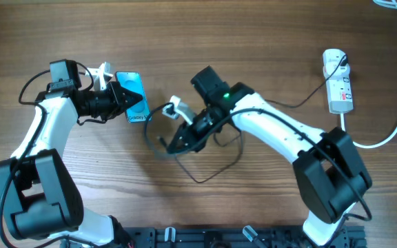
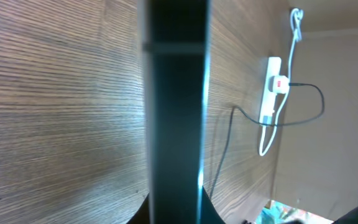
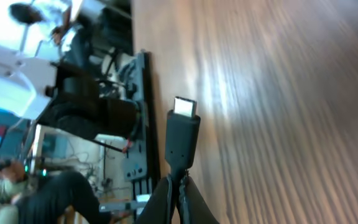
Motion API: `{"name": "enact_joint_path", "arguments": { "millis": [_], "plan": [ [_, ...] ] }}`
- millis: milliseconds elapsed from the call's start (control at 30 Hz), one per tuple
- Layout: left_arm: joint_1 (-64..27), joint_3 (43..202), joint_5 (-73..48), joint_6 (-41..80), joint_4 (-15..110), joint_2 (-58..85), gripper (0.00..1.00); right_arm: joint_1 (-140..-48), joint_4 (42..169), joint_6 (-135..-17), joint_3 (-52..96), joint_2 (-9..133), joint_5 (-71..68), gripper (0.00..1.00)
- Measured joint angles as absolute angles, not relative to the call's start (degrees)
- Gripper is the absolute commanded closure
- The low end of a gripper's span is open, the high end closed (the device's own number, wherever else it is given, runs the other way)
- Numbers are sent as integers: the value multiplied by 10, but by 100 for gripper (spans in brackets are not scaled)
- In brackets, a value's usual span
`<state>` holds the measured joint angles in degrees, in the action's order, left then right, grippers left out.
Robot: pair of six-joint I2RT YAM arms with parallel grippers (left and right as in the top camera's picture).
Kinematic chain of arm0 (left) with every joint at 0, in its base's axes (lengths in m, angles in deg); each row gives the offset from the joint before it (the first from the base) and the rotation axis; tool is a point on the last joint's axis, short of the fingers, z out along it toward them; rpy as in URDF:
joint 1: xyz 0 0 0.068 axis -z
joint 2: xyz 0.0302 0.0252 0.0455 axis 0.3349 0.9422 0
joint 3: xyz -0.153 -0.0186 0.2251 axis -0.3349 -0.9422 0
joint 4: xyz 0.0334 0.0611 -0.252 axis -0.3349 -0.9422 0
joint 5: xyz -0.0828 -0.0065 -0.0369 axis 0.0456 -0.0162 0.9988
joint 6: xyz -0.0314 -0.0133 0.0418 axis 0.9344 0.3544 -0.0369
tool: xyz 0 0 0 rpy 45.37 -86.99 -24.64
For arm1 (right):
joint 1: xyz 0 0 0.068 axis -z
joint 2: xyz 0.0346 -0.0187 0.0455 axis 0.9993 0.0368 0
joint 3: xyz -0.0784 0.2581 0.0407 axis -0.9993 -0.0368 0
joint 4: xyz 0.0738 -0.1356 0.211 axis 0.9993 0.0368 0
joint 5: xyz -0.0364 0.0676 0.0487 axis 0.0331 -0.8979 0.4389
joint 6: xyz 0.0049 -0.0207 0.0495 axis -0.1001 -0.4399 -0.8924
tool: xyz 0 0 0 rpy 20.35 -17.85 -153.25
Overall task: Plug charger to phone and switch on socket
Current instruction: 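Carry the connector left with the right gripper to the phone's bottom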
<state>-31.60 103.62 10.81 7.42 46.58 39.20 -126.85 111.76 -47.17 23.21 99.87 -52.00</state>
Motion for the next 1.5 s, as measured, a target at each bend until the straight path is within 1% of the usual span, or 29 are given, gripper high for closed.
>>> {"name": "enact_joint_path", "arguments": {
  "millis": [100, 200, 300, 467, 633, 933, 1233, 1500],
  "plan": [
    [-316, 1036, 122, 73, 469, 392, 96, -1286, 1043, -493, 212, 999, -533, 96],
    [-316, 1036, 137, 72, 468, 392, 96, -1316, 943, -571, 187, 999, -531, 96],
    [-314, 1036, 160, 72, 471, 392, 96, -1333, 900, -632, 183, 999, -518, 96],
    [-301, 1036, 172, 72, 477, 392, 96, -1342, 865, -744, 183, 999, -470, 96],
    [-292, 1036, 177, 72, 486, 392, 96, -1341, 830, -808, 182, 999, -442, 96],
    [-292, 1036, 173, 72, 489, 392, 96, -1341, 830, -852, 181, 999, -393, 96],
    [-292, 1036, 119, 77, 493, 392, 96, -1341, 833, -893, 181, 999, -355, 96],
    [-292, 1036, 109, 77, 494, 392, 96, -1341, 837, -912, 181, 999, -329, 96]
  ]
}}
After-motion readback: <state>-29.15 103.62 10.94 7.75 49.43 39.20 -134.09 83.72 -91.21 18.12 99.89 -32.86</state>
